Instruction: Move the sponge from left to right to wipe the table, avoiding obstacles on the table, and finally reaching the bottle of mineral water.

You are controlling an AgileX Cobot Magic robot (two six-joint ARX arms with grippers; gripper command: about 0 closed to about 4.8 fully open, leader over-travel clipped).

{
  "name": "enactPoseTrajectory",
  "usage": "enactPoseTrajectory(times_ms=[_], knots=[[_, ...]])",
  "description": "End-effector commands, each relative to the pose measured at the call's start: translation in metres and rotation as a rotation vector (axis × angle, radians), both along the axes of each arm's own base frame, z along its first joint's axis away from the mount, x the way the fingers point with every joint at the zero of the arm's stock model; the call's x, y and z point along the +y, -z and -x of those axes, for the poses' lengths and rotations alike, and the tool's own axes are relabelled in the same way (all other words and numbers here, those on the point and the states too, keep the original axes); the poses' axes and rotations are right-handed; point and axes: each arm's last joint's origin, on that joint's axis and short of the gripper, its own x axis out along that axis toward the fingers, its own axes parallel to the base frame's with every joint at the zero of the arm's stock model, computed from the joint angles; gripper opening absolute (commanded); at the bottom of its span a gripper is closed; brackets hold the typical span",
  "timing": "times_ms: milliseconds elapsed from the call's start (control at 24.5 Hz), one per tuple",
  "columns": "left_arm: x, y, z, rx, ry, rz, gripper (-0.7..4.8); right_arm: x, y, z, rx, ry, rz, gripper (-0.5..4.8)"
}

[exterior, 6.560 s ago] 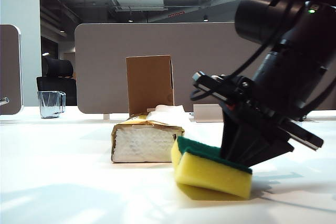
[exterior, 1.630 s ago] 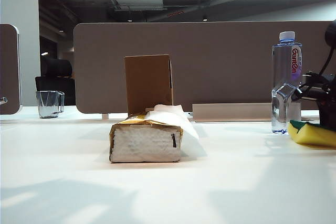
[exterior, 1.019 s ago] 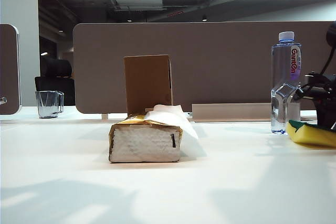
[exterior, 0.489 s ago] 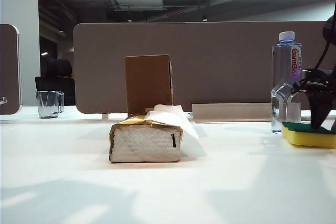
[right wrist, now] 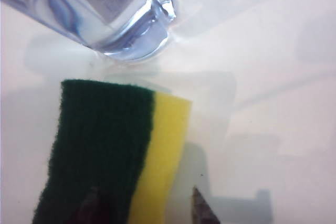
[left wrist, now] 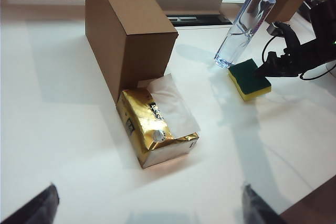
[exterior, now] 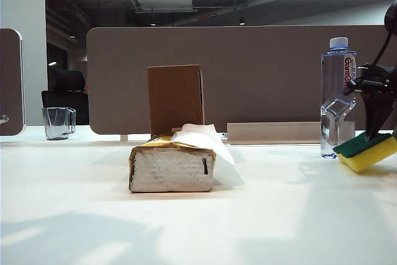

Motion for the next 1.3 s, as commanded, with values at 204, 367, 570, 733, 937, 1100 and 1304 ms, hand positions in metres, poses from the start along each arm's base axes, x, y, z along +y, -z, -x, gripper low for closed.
enactPoseTrajectory(times_ms=[204, 367, 570, 733, 937, 1100, 1304], knots=[[0.0, -0.003, 0.001, -0.013, 0.021, 0.02, 4.79, 0.0, -0.005, -0.002, -0.02, -0.012, -0.02, 2.74], [0.0, -0.003, 0.001, -0.013, 0.022, 0.019, 4.79, 0.0, -0.008, -0.002, -0.018, -0.011, -0.02, 2.74], [0.0, -0.003, 0.001, -0.012, 0.022, 0.019, 4.79, 0.001, -0.028, 0.005, -0.074, -0.011, -0.017, 2.69], [0.0, -0.003, 0.001, -0.007, 0.022, 0.016, 4.79, 0.002, -0.067, 0.027, -0.158, -0.023, -0.023, 2.28], [0.0, -0.003, 0.001, -0.012, 0.032, 0.011, 4.79, 0.006, -0.108, 0.057, -0.275, -0.064, -0.052, 1.17], [0.001, -0.004, 0.0, -0.101, 0.019, -0.109, 3.45, 0.008, -0.124, 0.074, -0.313, -0.098, -0.084, 0.39], [0.004, -0.004, -0.002, -0.156, -0.064, -0.217, 2.32, 0.009, -0.12, 0.084, -0.31, -0.116, -0.1, -0.07]])
